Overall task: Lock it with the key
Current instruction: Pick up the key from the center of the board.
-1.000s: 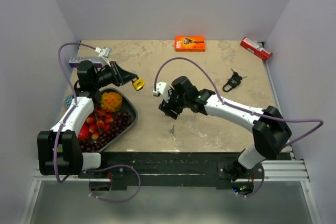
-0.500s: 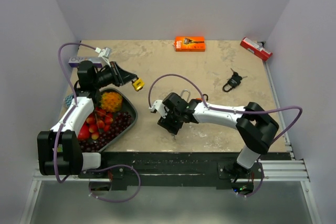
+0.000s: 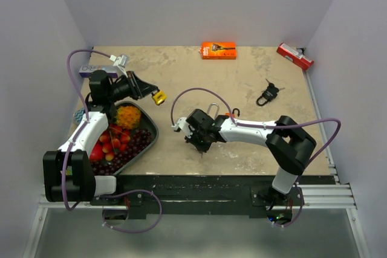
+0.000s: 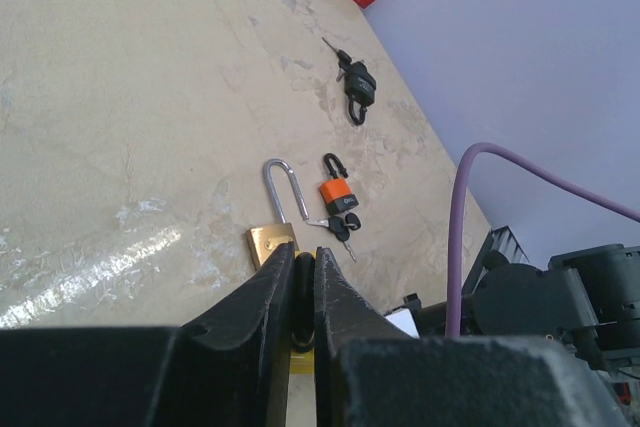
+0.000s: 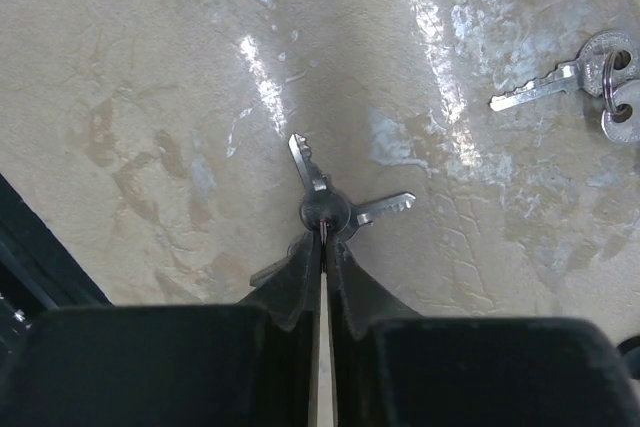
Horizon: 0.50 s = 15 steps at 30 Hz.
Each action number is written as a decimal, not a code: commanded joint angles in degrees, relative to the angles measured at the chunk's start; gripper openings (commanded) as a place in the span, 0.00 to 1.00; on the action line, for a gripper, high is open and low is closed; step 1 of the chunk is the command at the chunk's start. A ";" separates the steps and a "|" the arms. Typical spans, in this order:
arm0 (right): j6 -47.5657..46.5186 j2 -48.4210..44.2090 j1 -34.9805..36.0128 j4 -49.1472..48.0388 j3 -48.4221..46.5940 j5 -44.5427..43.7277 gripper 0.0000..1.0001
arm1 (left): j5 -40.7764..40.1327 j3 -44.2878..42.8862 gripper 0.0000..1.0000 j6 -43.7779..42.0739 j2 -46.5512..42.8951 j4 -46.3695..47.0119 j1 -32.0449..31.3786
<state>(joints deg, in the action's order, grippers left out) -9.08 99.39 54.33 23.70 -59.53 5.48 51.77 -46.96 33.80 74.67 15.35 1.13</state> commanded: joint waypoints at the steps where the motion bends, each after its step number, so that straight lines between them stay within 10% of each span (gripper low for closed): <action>1: 0.82 -1.39 -1.23 1.61 -1.99 0.15 0.00 | 0.79 0.38 0.00 0.91 -0.85 4.15 0.28; 15: -4.19 -6.76 -26.19 -8.05 -11.93 -1.34 0.00 | -6.32 -31.31 0.00 -14.20 25.06 -5.51 -14.99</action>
<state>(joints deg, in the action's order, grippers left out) -11.09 94.08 32.38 22.02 -68.62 5.89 48.73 -64.97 25.45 93.19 9.45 -8.29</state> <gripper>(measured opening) 0.012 0.150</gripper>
